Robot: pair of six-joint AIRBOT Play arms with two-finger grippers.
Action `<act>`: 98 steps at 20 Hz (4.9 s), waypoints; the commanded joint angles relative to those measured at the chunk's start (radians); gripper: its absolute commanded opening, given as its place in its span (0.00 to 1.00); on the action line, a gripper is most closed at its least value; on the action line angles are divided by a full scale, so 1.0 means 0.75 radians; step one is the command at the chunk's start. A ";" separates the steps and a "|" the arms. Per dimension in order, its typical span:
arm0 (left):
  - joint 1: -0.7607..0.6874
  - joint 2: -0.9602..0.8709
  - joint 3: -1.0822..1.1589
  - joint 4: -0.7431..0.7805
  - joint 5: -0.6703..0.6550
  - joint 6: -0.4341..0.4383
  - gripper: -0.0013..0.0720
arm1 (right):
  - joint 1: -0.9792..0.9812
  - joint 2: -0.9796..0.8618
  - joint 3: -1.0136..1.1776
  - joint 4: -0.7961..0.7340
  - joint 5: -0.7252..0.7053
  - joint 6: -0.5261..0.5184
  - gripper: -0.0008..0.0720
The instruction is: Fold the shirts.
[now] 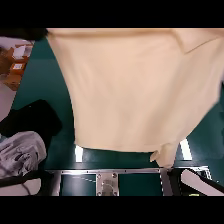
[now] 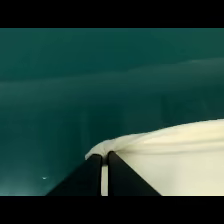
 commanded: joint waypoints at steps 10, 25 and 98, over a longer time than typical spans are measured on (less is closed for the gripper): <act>0.062 -0.618 -0.018 -0.320 0.255 0.112 0.05 | 0.126 -0.978 0.177 0.188 -0.113 0.014 0.03; 0.158 -0.606 0.020 -0.382 -0.300 -0.007 0.85 | -0.032 -0.944 0.313 -0.258 0.417 0.220 0.47; 0.338 0.093 -0.214 -0.783 -0.151 0.376 0.05 | -0.033 -0.029 -0.079 -0.149 0.063 0.034 0.03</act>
